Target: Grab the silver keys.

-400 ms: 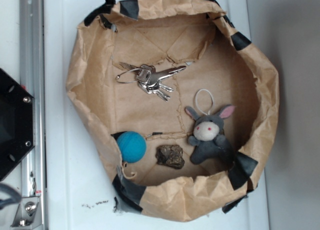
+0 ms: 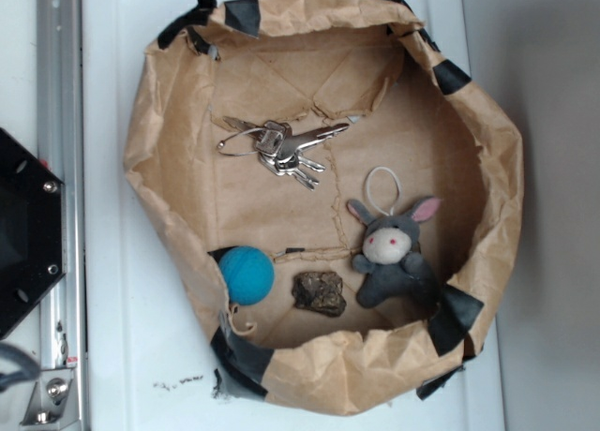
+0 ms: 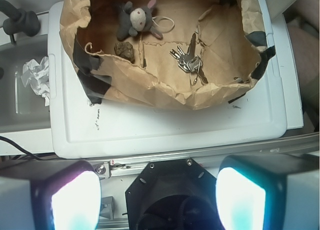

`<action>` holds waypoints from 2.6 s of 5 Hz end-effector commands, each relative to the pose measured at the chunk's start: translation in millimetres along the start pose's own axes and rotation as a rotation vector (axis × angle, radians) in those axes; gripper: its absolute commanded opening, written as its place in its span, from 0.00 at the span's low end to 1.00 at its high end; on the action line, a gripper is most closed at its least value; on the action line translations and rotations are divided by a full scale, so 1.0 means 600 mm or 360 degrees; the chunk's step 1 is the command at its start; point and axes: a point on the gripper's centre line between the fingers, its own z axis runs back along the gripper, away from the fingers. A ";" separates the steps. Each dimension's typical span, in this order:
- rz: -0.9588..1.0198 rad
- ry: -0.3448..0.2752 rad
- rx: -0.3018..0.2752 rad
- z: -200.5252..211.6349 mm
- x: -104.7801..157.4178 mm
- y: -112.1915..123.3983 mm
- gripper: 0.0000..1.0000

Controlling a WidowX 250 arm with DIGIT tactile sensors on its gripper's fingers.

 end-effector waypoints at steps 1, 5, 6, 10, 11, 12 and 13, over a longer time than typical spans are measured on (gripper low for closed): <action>0.0150 0.0010 0.0035 -0.040 0.145 -0.026 1.00; 0.0411 -0.0172 -0.0122 -0.256 0.175 0.092 1.00; 0.0470 -0.0078 -0.0064 -0.285 0.179 0.105 1.00; 0.0368 -0.0088 -0.0031 -0.325 0.133 0.130 1.00; 0.0403 -0.0102 -0.0024 -0.326 0.132 0.129 0.00; 0.0402 -0.0103 -0.0019 -0.326 0.130 0.128 0.00; 0.0390 -0.0098 -0.0023 -0.326 0.126 0.128 0.00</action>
